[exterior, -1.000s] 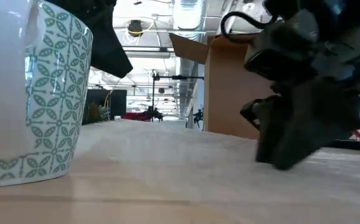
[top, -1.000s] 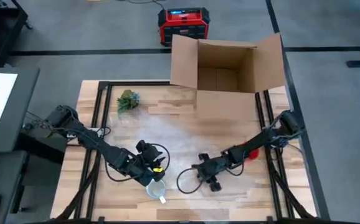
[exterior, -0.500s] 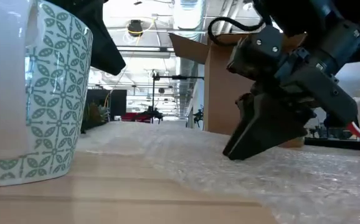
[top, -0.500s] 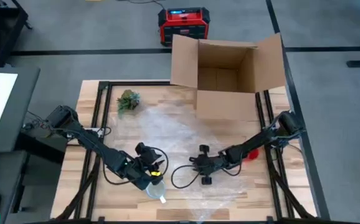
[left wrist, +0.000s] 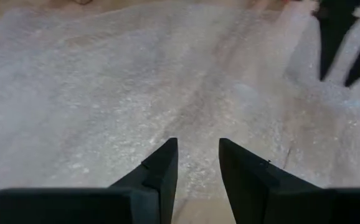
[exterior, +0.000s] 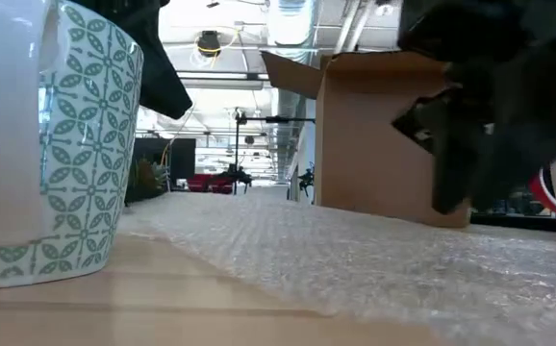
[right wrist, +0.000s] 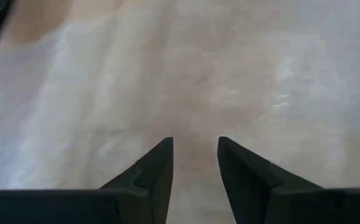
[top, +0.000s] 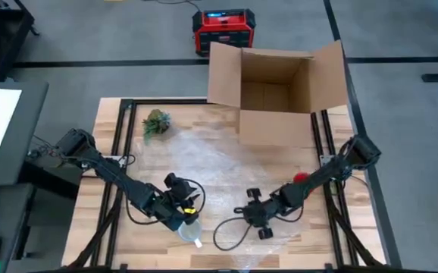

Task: Wrap mug
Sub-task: Wrap the blue patterned mug with the transparent bubble wrap

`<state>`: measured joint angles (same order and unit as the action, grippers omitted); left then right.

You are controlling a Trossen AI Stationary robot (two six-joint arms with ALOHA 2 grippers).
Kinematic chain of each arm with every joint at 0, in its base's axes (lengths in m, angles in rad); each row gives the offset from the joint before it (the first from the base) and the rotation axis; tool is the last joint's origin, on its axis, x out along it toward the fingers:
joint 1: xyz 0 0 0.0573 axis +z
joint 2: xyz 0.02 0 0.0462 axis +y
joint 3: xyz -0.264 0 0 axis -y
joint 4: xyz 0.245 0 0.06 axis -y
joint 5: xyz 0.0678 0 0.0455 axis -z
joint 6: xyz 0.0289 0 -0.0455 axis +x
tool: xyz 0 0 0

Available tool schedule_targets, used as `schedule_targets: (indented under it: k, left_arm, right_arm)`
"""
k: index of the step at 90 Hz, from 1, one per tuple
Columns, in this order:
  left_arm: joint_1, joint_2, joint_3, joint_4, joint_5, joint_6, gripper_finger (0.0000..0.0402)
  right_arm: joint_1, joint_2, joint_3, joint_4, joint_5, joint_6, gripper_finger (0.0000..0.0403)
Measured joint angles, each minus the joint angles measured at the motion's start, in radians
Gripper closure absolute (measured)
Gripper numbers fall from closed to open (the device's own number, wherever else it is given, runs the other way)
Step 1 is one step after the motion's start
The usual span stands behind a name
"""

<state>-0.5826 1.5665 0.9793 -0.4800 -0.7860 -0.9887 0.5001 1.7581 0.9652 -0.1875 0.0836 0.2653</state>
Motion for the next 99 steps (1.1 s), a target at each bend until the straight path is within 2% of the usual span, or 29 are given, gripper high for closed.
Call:
schedule_targets:
  k: [22,44,54,71,85,92,99]
  left_arm:
    - [0.036,0.068,-0.023,0.018,0.026,-0.003,0.0304]
    - [0.096,0.129,-0.019,0.026,0.004,-0.012,0.0306]
    - [0.106,0.143,-0.026,-0.013,0.035,0.004,0.0327]
    - [0.113,0.141,-0.024,-0.066,0.027,-0.006,0.0394]
    - [0.122,0.138,-0.022,-0.137,0.014,-0.052,0.0399]
    - [0.128,0.138,-0.023,-0.162,-0.002,-0.079,0.0401]
    - [0.128,0.138,-0.023,-0.169,-0.024,-0.089,0.0399]
  right_arm:
    - [-0.032,0.000,-0.036,0.008,0.007,0.000,0.0285]
    - [-0.040,-0.013,-0.055,-0.004,0.012,-0.009,0.0285]
    - [-0.019,-0.047,-0.041,-0.080,0.024,-0.007,0.0285]
    - [0.030,-0.130,-0.034,-0.180,0.074,0.033,0.0285]
    - [0.059,-0.154,-0.034,-0.197,0.116,0.117,0.0285]
    - [0.067,-0.133,-0.044,-0.157,0.174,0.152,0.0285]
    - [0.073,-0.087,-0.057,-0.128,0.186,0.142,0.0285]
